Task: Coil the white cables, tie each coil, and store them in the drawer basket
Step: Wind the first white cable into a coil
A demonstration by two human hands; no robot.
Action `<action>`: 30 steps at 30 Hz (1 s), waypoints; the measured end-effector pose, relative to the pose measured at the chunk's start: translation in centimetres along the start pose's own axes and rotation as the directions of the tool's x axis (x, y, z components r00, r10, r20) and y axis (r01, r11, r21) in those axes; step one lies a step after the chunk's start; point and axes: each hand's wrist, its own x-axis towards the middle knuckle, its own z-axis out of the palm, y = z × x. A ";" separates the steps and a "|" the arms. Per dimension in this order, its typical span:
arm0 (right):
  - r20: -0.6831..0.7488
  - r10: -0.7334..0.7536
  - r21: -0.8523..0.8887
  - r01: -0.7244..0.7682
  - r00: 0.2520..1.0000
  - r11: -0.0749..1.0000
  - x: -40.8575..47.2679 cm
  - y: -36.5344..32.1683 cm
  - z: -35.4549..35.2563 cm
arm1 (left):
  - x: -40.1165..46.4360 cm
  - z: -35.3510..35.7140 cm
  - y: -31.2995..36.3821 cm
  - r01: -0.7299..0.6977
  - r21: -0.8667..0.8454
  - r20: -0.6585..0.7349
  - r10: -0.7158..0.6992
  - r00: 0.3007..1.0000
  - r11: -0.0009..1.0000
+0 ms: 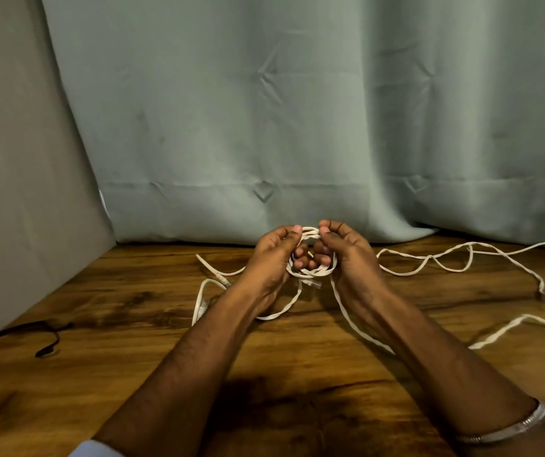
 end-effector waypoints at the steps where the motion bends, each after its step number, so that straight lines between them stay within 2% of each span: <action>1: -0.015 -0.003 -0.003 0.003 1.000 1.000 0.1 0.1 -0.1 | -0.1 0.1 0.1 0.023 -0.007 0.039 -0.023 0.999 1.000; 5: 0.017 -0.015 -0.040 0.016 1.000 0.999 0.2 0.7 -0.3 | -0.6 -0.2 1.3 0.117 0.097 0.168 -0.132 0.977 0.988; 10: 0.078 -0.063 -0.123 0.072 0.995 0.990 -0.6 0.7 0.1 | -1.0 -1.4 2.7 0.199 0.201 0.188 -0.237 0.953 0.959; 12: 0.079 -0.066 -0.136 0.076 0.995 0.988 -0.6 0.7 0.1 | -1.1 -1.6 3.0 0.237 0.169 0.207 -0.269 0.940 0.957; 16: 0.032 -0.053 -0.109 0.056 0.998 0.992 -0.4 0.5 0.1 | -1.4 -1.2 3.4 0.286 -0.006 0.225 -0.278 0.934 0.958; 20: 0.014 -0.035 -0.134 0.036 0.999 0.990 -0.4 0.5 -0.2 | -1.3 -1.0 3.0 0.276 -0.031 0.207 -0.264 0.942 0.961; 23: 0.029 -0.057 -0.139 0.061 0.998 0.988 -0.4 0.4 -0.4 | -1.1 -1.0 2.4 0.211 0.005 0.243 -0.206 0.948 0.978; 26: 0.080 -0.165 -0.266 0.180 0.983 0.947 -0.3 0.5 -0.3 | -0.5 -1.1 2.0 0.082 0.028 0.192 -0.085 0.978 0.996; 28: 0.145 -0.255 -0.404 0.292 0.956 0.867 -0.4 0.6 -0.4 | 0.0 -1.4 2.3 -0.003 -0.011 0.096 0.004 0.995 1.000; 30: 0.242 -0.299 -0.579 0.385 0.923 0.719 -0.4 0.8 -0.9 | 0.7 -2.0 3.0 -0.103 -0.067 -0.055 0.099 0.994 0.992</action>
